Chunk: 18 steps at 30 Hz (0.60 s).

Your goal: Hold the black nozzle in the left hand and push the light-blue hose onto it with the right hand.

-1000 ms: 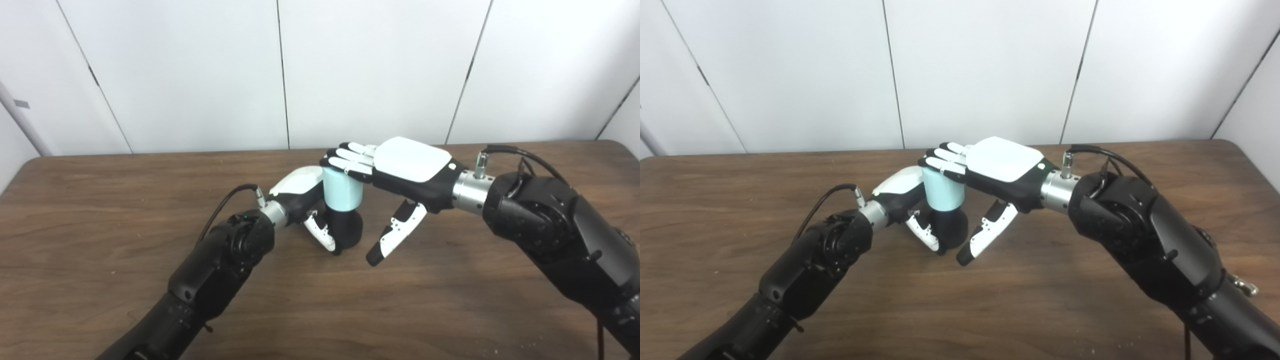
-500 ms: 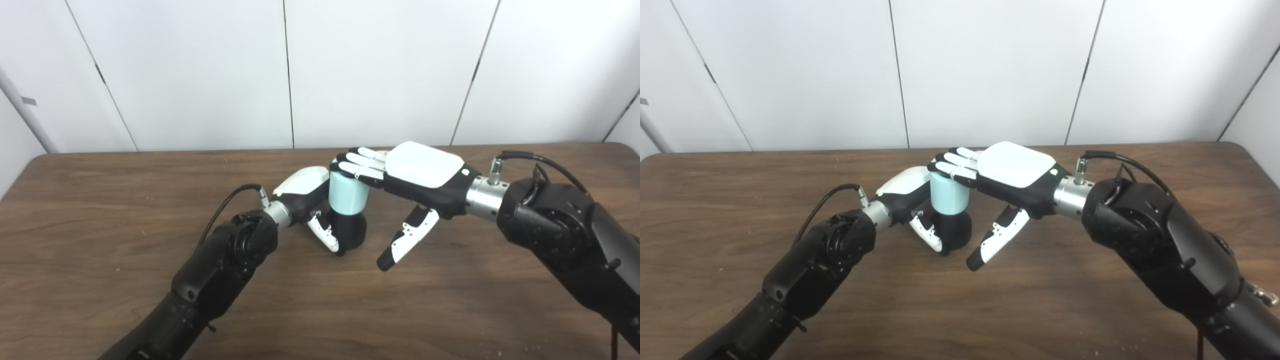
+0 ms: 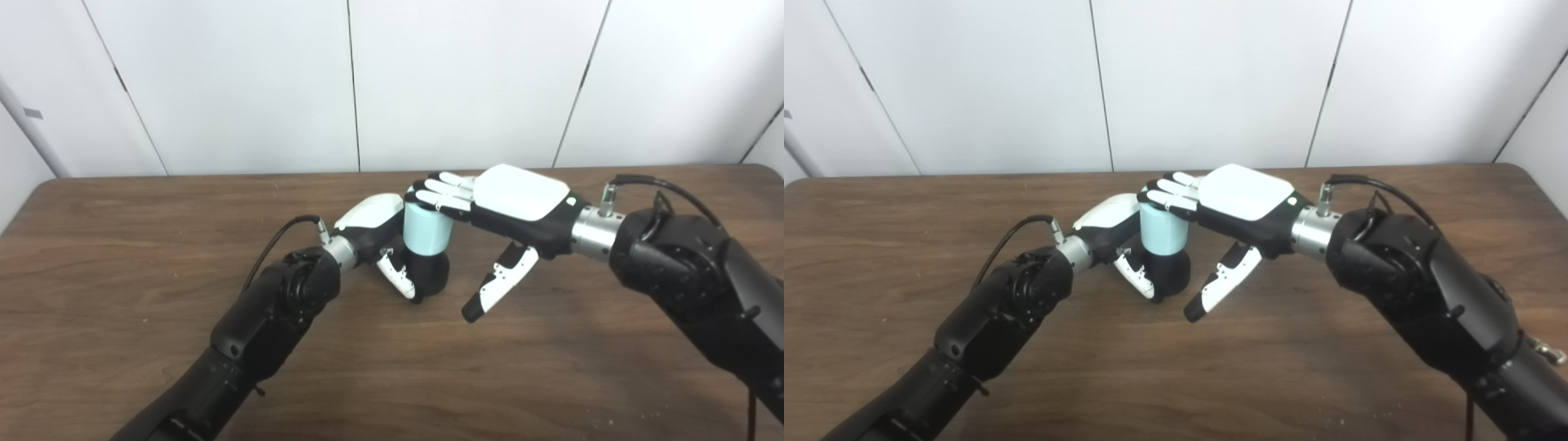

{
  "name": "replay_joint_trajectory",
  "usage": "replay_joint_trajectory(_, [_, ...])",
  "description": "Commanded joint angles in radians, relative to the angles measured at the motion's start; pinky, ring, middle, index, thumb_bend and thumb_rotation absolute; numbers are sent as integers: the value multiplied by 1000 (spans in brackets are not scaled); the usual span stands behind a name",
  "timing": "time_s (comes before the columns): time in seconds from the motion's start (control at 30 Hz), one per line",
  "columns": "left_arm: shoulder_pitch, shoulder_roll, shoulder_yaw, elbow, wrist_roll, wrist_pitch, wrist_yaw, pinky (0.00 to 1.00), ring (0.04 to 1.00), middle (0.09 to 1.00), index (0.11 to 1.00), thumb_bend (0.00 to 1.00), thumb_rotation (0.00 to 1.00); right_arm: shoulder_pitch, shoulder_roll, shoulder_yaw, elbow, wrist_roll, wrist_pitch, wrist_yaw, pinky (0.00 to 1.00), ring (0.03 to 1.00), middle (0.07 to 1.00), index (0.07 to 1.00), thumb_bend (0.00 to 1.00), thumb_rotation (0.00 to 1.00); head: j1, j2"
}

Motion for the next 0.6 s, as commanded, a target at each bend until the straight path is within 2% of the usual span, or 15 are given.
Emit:
replay_joint_trajectory(0.0, [19,15,-19,28,12,57,-75,879,629,530,449,520,0,47,-1,79,42,6,10,133,931,975,986,976,792,835,1,0])
replay_joint_trajectory(0.37, [22,21,-19,28,15,49,-72,873,636,529,450,521,0,25,9,96,64,20,15,144,931,969,987,977,776,818,1,2])
replay_joint_trajectory(0.57, [21,18,-13,36,4,51,-75,864,631,528,452,521,0,22,-3,73,51,47,-9,125,920,962,973,962,775,816,1,2])
